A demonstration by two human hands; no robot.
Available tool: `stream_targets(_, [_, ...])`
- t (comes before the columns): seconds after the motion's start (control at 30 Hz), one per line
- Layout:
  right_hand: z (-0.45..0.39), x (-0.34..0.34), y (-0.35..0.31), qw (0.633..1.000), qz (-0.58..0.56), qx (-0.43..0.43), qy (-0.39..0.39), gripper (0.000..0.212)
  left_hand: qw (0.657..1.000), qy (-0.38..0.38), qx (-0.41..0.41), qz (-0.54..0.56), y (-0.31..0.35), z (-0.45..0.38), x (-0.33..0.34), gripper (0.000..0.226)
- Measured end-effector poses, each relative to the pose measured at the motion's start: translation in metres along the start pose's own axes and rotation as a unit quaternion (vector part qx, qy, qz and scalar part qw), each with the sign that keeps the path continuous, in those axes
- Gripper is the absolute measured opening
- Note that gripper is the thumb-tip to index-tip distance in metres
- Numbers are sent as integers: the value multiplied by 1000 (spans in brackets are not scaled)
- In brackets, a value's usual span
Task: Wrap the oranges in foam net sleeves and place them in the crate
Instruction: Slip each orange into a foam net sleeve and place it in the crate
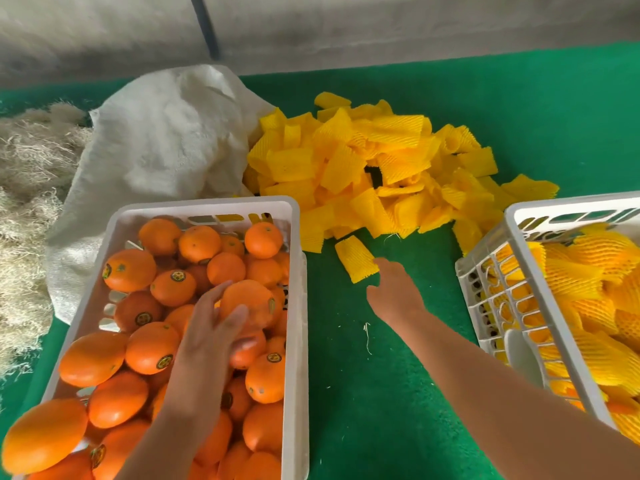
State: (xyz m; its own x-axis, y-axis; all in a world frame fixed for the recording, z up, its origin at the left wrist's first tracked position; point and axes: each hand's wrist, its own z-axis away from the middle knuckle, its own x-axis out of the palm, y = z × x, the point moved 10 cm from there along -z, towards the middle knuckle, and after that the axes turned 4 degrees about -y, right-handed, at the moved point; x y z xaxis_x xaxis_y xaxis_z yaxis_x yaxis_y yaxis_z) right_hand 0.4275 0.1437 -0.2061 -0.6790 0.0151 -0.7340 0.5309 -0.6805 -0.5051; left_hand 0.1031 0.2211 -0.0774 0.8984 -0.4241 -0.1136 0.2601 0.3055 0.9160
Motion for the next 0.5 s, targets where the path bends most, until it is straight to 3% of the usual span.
stream_targets(0.07, [-19, 5, -7, 997, 81, -15, 0, 95, 964, -34, -83, 249, -14, 12, 18, 50])
stream_targets(0.17, [-42, 17, -21, 976, 209, -54, -8, 103, 920, -53, -142, 361, -20, 29, 35, 52])
stream_targets(0.33, [-54, 10, -12, 965, 241, -83, 54, 51, 924, -61, -146, 347, -21, 40, 49, 57])
stream_targets(0.5, [-37, -12, 23, 996, 31, -56, 62, 30, 959, -78, -109, 251, -10, 43, 74, 47])
